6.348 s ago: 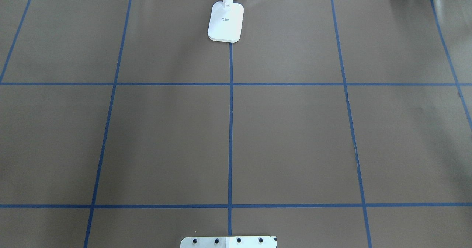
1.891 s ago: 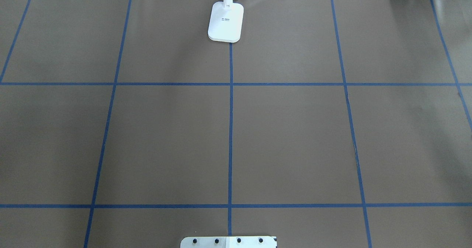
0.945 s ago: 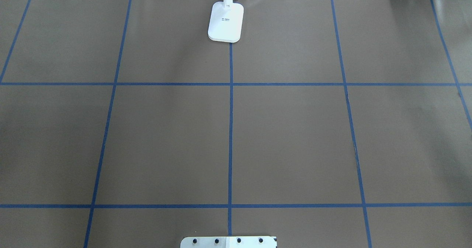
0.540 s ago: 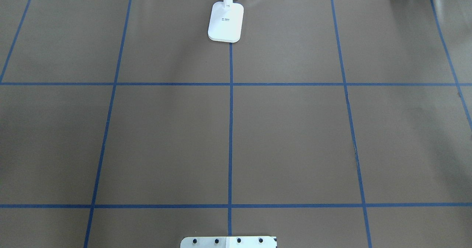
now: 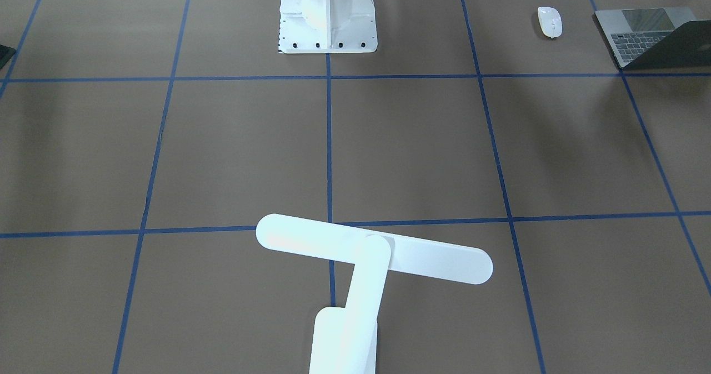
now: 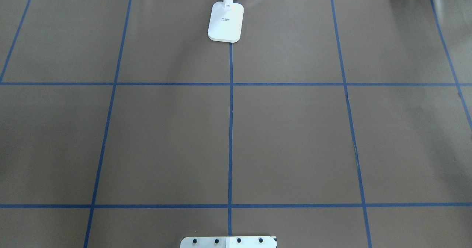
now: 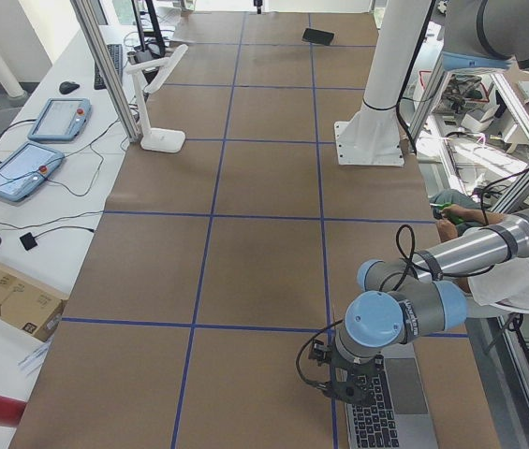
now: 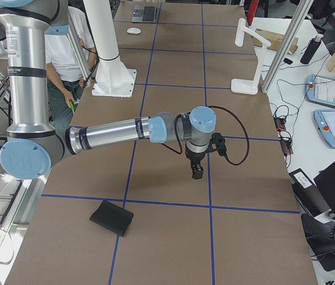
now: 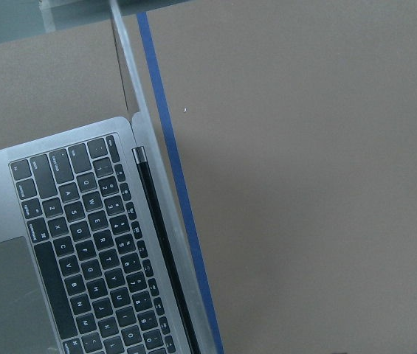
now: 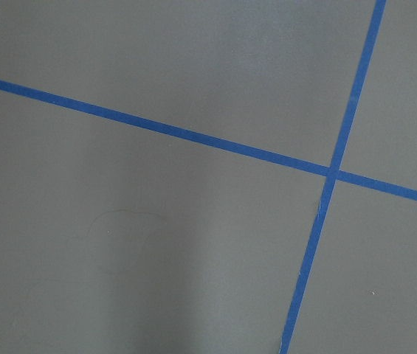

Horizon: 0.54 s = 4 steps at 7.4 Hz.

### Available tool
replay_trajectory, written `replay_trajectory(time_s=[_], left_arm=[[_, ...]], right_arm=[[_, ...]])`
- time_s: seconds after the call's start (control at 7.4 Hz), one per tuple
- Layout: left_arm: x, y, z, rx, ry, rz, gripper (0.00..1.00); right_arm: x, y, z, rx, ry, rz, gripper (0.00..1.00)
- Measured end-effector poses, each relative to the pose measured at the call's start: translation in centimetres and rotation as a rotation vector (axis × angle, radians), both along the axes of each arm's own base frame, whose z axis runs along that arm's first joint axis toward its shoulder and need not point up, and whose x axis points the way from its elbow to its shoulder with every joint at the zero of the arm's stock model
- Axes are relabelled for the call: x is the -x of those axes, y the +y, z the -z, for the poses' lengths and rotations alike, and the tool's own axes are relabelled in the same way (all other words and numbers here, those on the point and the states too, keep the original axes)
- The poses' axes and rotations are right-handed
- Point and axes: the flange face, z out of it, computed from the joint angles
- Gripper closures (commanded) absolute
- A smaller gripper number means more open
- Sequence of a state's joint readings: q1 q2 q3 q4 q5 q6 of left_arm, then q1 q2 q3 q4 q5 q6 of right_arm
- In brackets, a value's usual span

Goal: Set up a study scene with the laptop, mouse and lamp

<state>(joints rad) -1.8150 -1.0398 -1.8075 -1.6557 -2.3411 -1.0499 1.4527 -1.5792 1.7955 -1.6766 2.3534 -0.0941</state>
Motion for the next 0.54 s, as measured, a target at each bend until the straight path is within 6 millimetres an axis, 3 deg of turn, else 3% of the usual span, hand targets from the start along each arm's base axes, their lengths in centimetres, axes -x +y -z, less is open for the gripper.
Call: replay_trajectory(time_s=[0.41, 0.54], left_arm=[[-0.26, 0.45, -1.06, 0.043, 0.024, 0.005, 0.23], [-0.38, 0.56, -1.28, 0.06, 0.036, 0.005, 0.38]], right_arm=[[-0.01, 0.1, -0.42, 0.01, 0.001, -0.001, 0.01], [-0.01, 0.14, -0.43, 0.011, 0.0, -0.001, 0.01]])
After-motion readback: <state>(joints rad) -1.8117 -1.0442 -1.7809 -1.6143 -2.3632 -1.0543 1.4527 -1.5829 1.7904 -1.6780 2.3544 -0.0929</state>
